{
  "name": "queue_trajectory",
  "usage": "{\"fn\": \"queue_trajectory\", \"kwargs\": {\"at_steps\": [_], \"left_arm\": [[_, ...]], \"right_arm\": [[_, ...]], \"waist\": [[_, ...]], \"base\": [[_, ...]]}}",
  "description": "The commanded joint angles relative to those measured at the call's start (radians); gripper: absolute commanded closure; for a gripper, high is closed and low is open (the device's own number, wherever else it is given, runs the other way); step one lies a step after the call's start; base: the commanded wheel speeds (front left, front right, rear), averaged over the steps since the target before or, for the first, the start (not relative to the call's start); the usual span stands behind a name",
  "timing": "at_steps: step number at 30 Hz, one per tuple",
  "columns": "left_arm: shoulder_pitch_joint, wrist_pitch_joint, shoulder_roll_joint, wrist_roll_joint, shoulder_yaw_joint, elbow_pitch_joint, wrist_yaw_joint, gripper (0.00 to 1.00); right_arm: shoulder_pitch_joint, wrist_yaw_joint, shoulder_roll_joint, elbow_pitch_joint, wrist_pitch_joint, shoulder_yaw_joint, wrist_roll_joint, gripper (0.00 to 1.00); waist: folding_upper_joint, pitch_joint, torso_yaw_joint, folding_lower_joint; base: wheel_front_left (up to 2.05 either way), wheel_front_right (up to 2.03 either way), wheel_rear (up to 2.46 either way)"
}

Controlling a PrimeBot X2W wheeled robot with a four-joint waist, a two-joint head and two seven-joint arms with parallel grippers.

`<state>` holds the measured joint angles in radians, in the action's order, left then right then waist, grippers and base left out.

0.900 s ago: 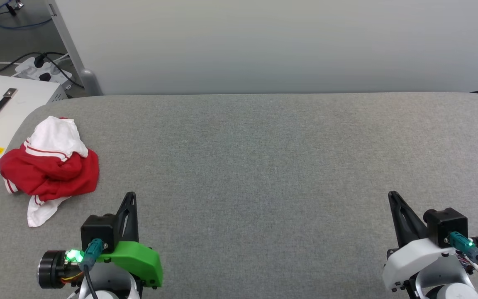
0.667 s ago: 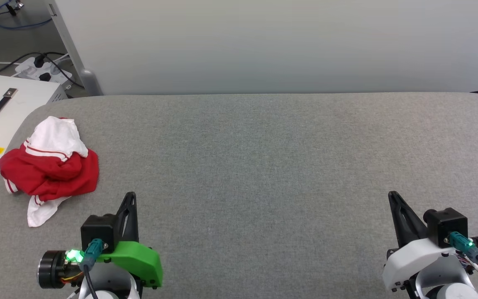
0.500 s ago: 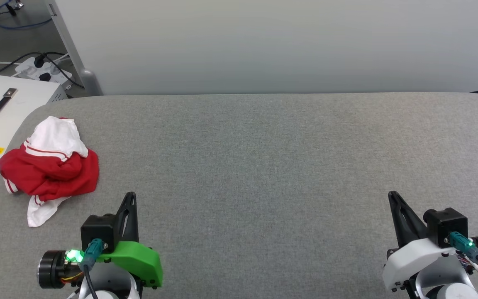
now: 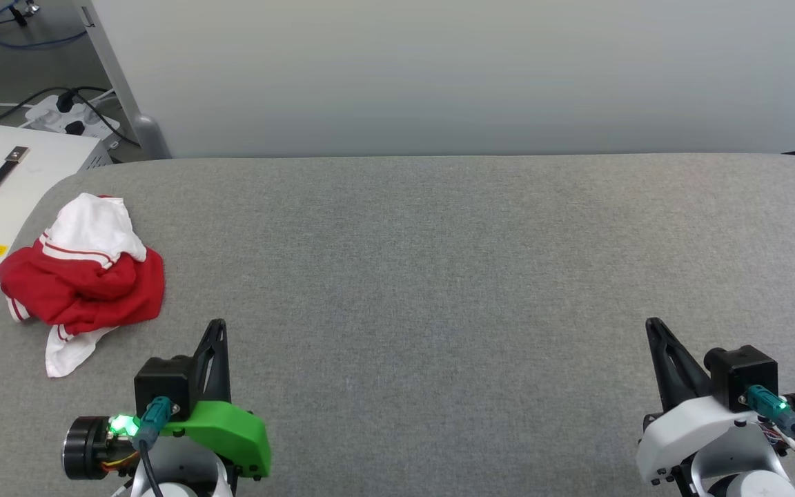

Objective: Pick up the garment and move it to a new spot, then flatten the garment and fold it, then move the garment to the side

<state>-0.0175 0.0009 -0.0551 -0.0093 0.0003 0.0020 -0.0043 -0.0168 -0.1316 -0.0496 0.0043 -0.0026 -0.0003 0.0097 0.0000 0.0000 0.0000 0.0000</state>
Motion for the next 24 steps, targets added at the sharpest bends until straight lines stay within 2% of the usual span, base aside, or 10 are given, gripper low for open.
{"fn": "queue_trajectory", "kwargs": {"at_steps": [1,16,17,24], "left_arm": [[0.017,-0.001,0.005,0.009,0.000,-0.002,0.004,1.00],[0.017,-0.001,0.005,0.009,0.000,-0.002,0.004,1.00],[0.000,0.000,0.000,0.000,0.000,0.000,0.000,0.00],[0.000,-0.006,0.000,-0.004,0.000,0.000,0.003,0.00]], "right_arm": [[0.017,0.001,-0.001,-0.004,0.003,0.000,-0.010,1.00],[0.017,0.001,-0.001,-0.004,0.003,0.000,-0.010,1.00],[0.000,0.000,0.000,0.000,0.000,0.000,0.000,0.00],[0.000,0.000,0.000,-0.001,-0.006,-0.003,0.006,0.00]], "waist": [[0.0000,0.000,0.000,0.0000],[0.0000,0.000,0.000,0.0000],[0.0000,0.000,0.000,0.0000],[0.0000,0.001,0.000,0.0000]], "base": [[0.00,0.00,0.00],[0.00,0.00,0.00],[0.00,0.00,0.00],[0.00,0.00,0.00]]}}
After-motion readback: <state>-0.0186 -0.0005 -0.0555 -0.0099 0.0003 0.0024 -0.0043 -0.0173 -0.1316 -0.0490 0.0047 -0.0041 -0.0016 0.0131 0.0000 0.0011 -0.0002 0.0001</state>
